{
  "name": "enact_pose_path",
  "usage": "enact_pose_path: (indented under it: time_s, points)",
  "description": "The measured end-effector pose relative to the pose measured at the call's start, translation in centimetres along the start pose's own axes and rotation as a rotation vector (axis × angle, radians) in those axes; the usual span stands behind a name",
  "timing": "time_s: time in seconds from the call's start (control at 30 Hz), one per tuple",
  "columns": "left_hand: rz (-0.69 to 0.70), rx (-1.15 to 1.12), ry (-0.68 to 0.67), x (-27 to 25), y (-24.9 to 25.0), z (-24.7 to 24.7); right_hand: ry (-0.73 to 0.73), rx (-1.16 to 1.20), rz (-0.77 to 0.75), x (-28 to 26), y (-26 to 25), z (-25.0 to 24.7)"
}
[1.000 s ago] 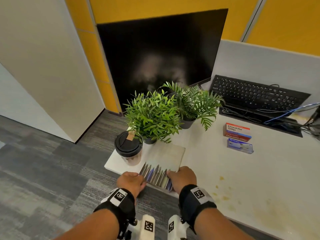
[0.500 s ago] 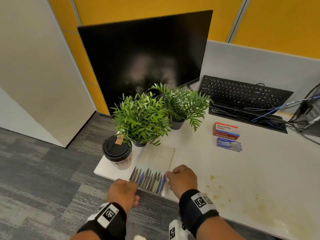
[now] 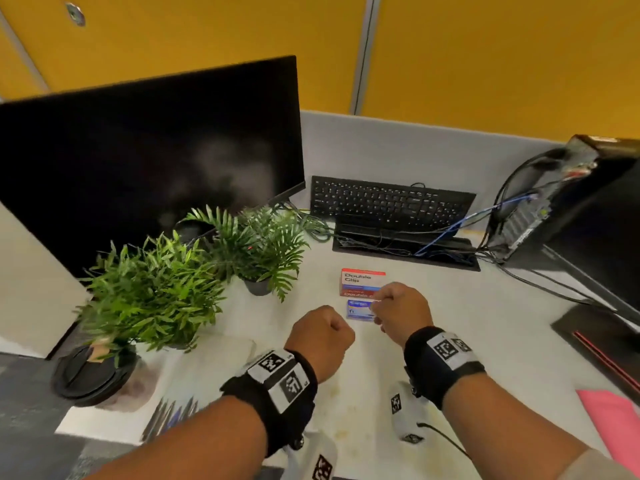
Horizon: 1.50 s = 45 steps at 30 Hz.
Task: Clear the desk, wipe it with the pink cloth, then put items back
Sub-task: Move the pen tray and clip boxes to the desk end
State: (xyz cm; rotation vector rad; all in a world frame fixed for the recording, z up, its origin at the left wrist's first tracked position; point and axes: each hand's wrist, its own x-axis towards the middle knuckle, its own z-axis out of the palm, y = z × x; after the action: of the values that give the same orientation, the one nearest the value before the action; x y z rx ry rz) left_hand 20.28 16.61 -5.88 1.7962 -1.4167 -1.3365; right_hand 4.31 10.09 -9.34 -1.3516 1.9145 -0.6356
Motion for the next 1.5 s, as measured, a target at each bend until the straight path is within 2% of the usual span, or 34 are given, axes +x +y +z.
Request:
enact_pose_path:
  time_s: [0.13,0.23,0.37,0.5,0.73,0.87,0.97,1.13,1.33,1.5]
  points:
    - [-0.067,0.017,0.050,6.4,2.4,3.0,-0.061,-0.273,-0.102,5.9,1.6,-1.7]
    - [-0.094,0.097,0.106,10.7,2.9,4.6,-0.130,-0.346,-0.113,9.1,2.8,-1.8]
    - [-0.197,0.243,0.183,15.0,2.4,6.0,-0.214,-0.412,-0.165,12.1,4.1,-1.4]
    - [-0.273,0.314,0.233,17.2,2.3,7.0,-0.286,-0.488,-0.229,14.3,5.2,-0.6]
    - [-0.308,0.334,0.229,18.6,2.0,7.9,-0.292,-0.509,-0.292,15.9,6.1,0.2]
    - [-0.297,0.242,0.273,17.9,2.5,7.7,-0.252,-0.476,-0.359,15.0,4.9,-1.2]
    - [-0.229,0.162,0.322,16.1,2.9,6.9,-0.219,-0.450,-0.419,12.7,3.4,-3.1]
    - [-0.153,0.087,0.355,9.7,1.1,5.2,-0.306,-0.435,-0.457,6.1,0.7,-4.2]
    - [-0.237,0.039,0.353,1.6,-6.8,0.6,-0.438,-0.451,-0.474,-2.2,-0.7,2.3]
    - [-0.205,0.063,0.432,-1.0,-11.7,-5.6,-0.470,-0.412,-0.477,-6.2,-2.5,10.0]
